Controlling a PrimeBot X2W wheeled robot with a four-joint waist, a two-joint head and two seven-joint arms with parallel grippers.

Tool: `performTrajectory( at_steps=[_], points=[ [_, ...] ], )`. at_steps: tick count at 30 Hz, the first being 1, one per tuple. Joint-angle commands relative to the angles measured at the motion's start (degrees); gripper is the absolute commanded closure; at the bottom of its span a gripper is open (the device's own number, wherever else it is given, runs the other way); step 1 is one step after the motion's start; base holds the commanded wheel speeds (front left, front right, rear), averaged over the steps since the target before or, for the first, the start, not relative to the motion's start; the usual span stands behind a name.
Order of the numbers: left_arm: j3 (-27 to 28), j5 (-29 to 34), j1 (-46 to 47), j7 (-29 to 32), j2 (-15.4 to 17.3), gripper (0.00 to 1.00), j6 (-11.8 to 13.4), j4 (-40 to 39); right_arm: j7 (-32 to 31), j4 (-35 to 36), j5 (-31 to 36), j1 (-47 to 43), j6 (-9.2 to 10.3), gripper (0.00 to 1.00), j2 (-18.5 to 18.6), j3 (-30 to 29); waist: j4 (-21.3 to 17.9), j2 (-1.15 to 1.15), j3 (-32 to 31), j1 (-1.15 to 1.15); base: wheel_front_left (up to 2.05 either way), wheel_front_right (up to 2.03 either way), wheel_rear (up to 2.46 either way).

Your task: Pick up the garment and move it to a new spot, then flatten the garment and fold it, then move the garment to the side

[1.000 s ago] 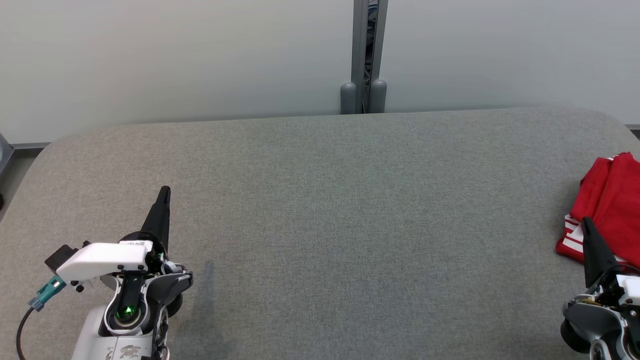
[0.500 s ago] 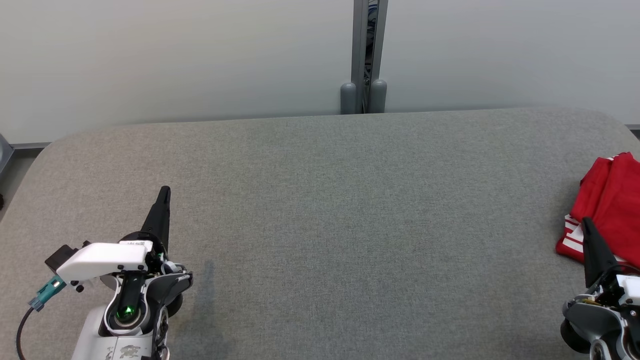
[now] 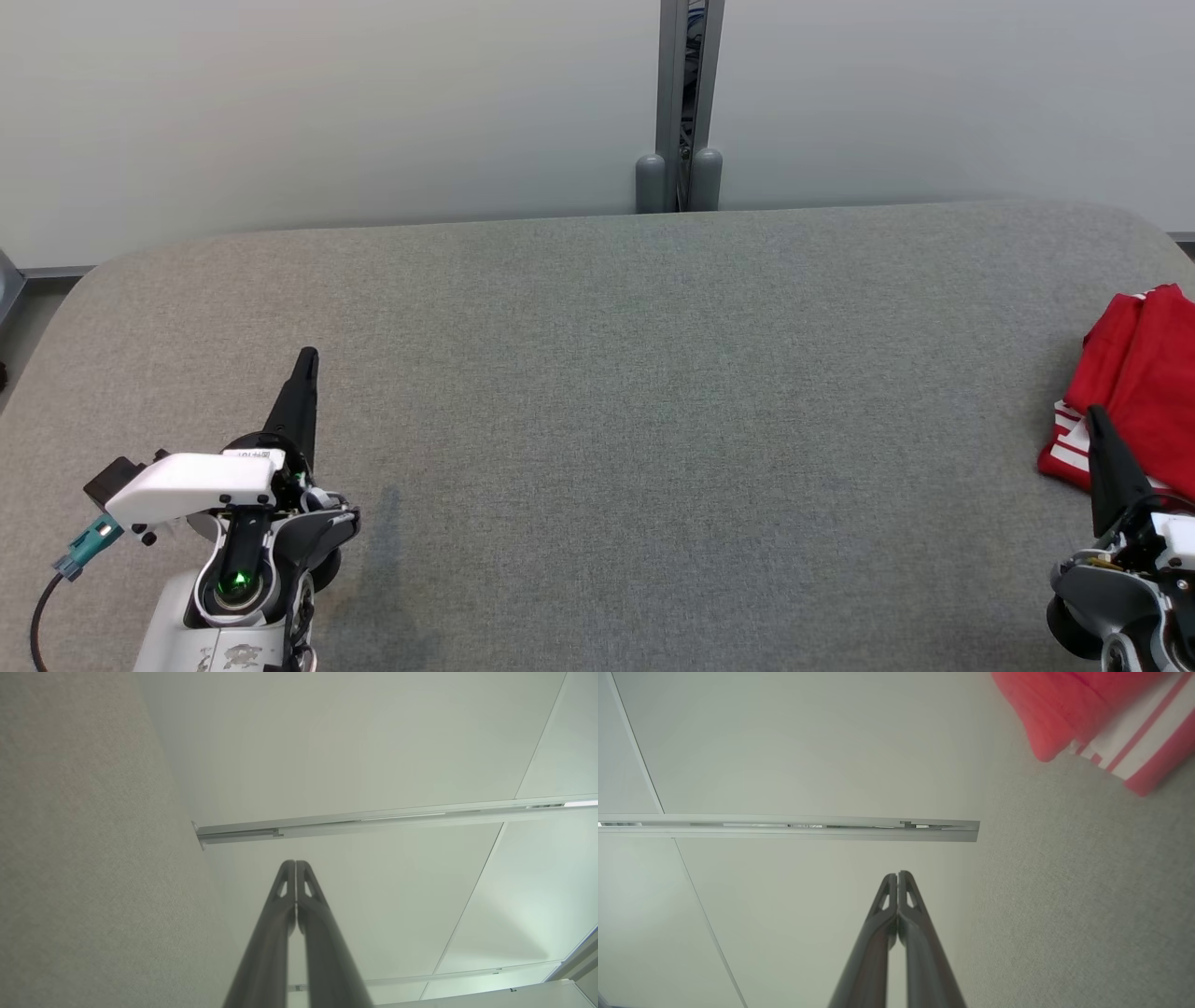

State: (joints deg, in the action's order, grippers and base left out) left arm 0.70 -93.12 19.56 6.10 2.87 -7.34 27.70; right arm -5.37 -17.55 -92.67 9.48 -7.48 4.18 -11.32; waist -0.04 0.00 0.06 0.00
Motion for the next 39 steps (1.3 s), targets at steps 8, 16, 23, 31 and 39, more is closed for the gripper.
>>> performTrajectory(
  at_steps=[8,16,23,31,39],
  points=[
    [0.21,0.23,0.92,0.29,0.15,1.0,-0.3,0.03,-0.25,-0.11,0.09,0.41,-0.02,1.0,0.28,-0.21,0.0,0.0,0.0,0.0,0.0,0.0,0.0],
    [0.23,0.2,0.92,0.3,0.15,1.0,-0.3,0.03,-0.26,-0.11,0.11,0.42,-0.02,1.0,0.27,-0.23,0.0,0.0,0.0,0.0,0.0,0.0,0.0],
    [0.24,0.22,0.92,0.31,0.14,1.0,-0.31,0.03,-0.25,-0.11,0.12,0.42,-0.02,1.0,0.27,-0.24,0.0,0.0,0.0,0.0,0.0,0.0,0.0],
    [0.26,0.25,0.92,0.33,0.13,1.0,-0.31,0.03,-0.23,-0.11,0.14,0.42,-0.02,1.0,0.25,-0.25,0.0,0.0,0.0,0.0,0.0,0.0,0.0],
    [0.27,0.26,0.92,0.34,0.12,1.0,-0.31,0.03,-0.24,-0.11,0.16,0.42,-0.02,1.0,0.23,-0.26,0.0,0.0,0.0,0.0,0.0,0.0,0.0]
  ],
)
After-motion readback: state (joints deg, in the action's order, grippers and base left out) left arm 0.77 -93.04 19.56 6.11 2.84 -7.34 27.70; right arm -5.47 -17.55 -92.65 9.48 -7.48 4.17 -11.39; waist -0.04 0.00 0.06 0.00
